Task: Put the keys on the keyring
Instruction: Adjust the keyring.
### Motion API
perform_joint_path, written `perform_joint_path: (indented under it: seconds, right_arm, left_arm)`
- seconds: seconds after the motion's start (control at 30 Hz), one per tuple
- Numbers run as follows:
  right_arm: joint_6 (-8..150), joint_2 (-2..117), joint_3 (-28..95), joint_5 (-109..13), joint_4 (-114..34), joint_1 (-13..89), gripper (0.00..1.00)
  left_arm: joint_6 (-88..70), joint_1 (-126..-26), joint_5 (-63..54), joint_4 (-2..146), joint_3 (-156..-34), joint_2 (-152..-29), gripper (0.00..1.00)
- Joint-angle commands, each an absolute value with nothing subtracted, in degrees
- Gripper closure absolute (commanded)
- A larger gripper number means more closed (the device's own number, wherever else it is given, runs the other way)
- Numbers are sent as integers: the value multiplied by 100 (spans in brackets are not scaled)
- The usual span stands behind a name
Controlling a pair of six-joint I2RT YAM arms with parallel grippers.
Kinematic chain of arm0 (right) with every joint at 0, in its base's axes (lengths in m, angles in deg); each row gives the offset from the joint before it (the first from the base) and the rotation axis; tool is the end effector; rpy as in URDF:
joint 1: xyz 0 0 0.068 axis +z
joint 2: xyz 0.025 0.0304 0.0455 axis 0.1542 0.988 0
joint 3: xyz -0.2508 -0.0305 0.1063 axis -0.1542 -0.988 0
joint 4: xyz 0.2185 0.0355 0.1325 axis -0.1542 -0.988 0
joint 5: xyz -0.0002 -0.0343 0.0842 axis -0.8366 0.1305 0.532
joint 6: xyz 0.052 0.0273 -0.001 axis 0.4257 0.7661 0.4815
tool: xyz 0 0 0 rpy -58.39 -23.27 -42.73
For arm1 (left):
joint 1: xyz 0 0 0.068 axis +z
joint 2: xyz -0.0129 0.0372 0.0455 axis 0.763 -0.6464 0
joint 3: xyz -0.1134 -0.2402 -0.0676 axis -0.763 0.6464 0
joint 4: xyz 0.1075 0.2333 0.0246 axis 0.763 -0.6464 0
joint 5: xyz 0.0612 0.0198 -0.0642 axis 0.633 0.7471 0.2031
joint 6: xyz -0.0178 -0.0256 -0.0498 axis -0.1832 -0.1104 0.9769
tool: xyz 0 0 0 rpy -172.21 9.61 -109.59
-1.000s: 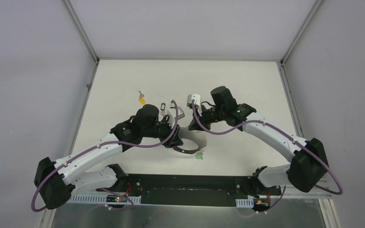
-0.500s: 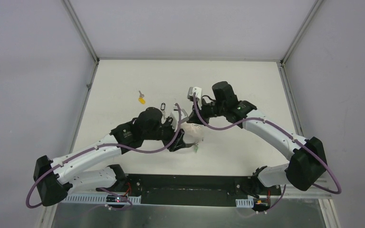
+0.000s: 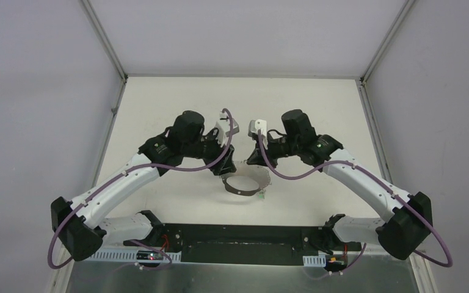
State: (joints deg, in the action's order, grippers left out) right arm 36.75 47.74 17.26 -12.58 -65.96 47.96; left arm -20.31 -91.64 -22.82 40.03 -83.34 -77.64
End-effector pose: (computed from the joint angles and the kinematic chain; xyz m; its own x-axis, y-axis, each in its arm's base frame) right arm 0.1883 0.1901 0.3067 -0.0268 -0.4573 -0.8889 -0.9995 0.0277 0.0160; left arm 0.1638 -0.1728 0.3385 -0.4022 0.3586 -0.8424 0.8780 0.4120 -0.2438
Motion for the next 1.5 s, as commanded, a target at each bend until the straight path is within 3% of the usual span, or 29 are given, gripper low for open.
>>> perform_joint_path:
  seconds: [0.0, 0.23, 0.6, 1.23, 1.47]
  right_arm:
    - [3769, 4509, 1809, -930, -6508, 4767, 100]
    - [4347, 4592, 1968, -1175, -6253, 4772, 100]
    - [5497, 4618, 2041, -1665, -5434, 4772, 100]
    - [7256, 4700, 2309, -3077, -5341, 4753, 100]
    - [6512, 4483, 2101, -2016, -5218, 4743, 100]
  left_arm:
    - [-2142, -9156, -3372, 3782, -8483, -8075, 43]
    - [-2056, -9161, -3635, 4091, -8255, -7927, 56]
    - [-1598, -9219, -3049, 4542, -7760, -7499, 100]
    - [-1153, -10340, -1311, 5315, -7532, -7189, 100]
    - [-1106, -10360, -616, 5319, -7502, -6966, 100]
